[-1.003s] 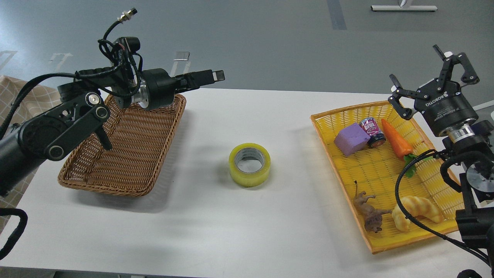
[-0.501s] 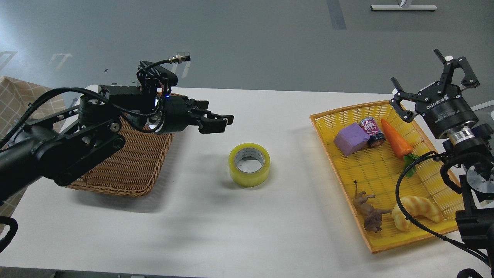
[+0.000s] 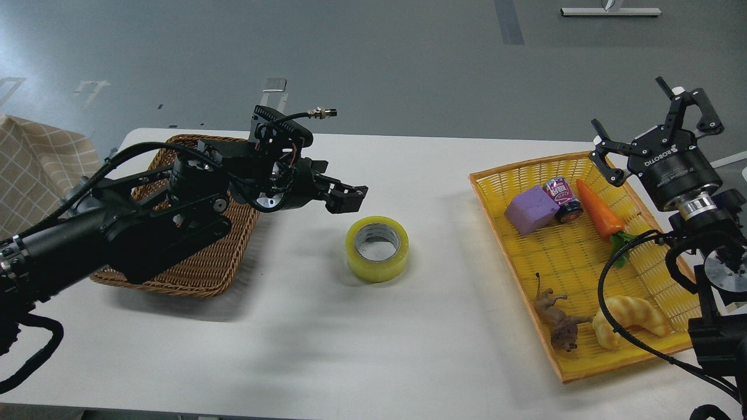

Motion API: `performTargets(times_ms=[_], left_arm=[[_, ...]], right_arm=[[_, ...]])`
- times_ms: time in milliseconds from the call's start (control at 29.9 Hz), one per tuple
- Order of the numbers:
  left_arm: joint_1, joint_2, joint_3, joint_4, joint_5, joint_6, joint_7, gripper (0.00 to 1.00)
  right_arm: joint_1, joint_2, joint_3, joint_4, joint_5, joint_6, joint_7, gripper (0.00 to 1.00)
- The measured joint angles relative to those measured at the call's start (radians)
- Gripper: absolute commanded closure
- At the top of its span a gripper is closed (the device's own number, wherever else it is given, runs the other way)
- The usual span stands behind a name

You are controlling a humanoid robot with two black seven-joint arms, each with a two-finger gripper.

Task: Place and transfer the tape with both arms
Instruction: 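Swing the left gripper over the wicker basket toward the tape roll, then grasp the tape roll's rim with the left gripper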

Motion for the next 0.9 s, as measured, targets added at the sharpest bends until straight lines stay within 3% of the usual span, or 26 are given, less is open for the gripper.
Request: performTargets(times_ms=[902], left_arm=[[0.019, -0.137, 0.067, 0.139, -0.005, 0.0, 0.015, 0.04]], right_arm=[[0.001, -0.001, 0.002, -0.014, 0.0, 0.0, 0.0, 0.0]])
